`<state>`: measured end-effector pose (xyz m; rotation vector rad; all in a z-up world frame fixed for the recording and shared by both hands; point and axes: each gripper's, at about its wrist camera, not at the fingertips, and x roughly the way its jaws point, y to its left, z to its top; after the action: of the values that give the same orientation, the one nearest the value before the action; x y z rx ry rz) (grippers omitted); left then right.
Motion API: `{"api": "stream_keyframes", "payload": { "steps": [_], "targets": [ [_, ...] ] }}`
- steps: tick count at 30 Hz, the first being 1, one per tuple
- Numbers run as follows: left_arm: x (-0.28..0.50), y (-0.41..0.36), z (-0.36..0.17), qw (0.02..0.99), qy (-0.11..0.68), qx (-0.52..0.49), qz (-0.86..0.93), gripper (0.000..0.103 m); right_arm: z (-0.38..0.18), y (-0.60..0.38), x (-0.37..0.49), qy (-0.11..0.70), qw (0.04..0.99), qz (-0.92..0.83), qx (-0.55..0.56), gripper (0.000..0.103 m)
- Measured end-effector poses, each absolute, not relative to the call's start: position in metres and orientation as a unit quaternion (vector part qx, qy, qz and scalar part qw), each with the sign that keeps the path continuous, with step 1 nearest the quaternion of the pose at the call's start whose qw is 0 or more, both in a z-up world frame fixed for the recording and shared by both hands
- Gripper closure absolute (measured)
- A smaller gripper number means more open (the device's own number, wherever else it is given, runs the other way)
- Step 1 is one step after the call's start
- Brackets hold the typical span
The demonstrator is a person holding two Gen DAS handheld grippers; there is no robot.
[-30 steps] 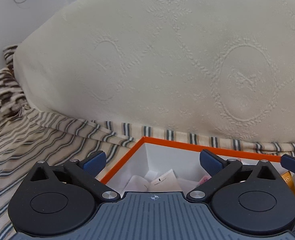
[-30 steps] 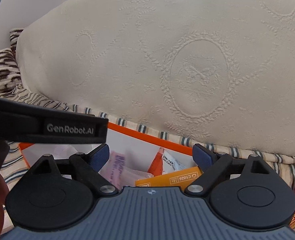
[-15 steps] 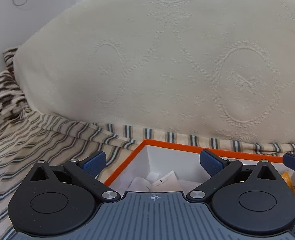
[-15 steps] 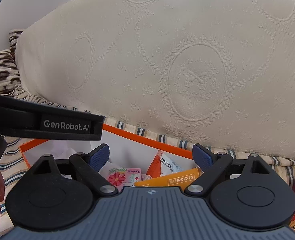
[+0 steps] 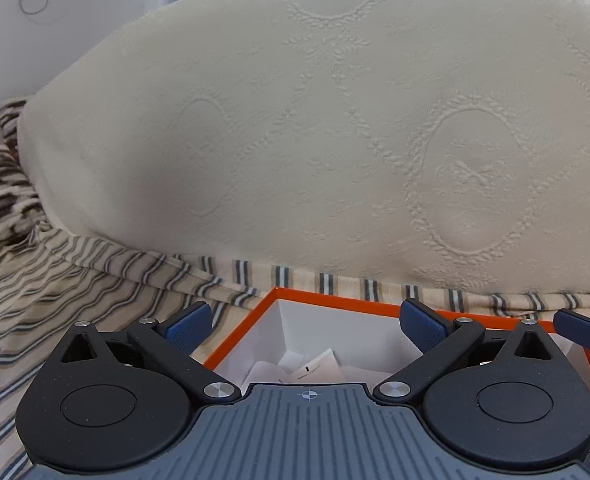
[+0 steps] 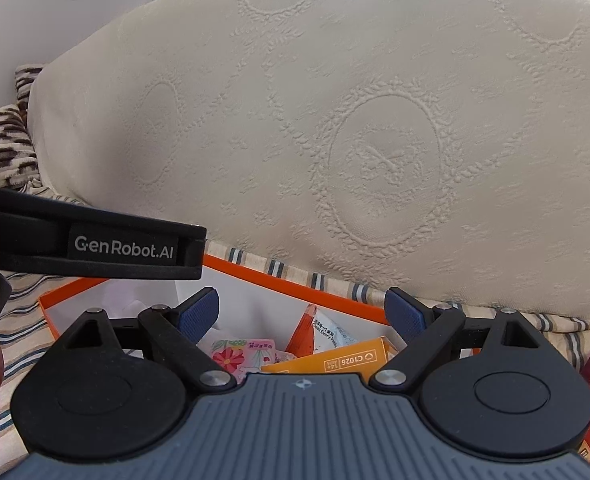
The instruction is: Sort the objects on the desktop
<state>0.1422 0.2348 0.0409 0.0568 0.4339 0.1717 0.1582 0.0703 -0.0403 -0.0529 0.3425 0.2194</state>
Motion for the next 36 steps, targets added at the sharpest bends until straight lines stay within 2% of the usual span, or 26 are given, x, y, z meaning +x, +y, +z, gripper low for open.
{"api": "stream_keyframes", "payload": {
  "steps": [36],
  "targets": [
    [0.1408,0.2362,0.0471,0.971,0.211,0.029,0.107,0.0,-0.0389,0.0713,0.1563,0.16,0.981,0.106,-0.038,0.011]
  ]
}}
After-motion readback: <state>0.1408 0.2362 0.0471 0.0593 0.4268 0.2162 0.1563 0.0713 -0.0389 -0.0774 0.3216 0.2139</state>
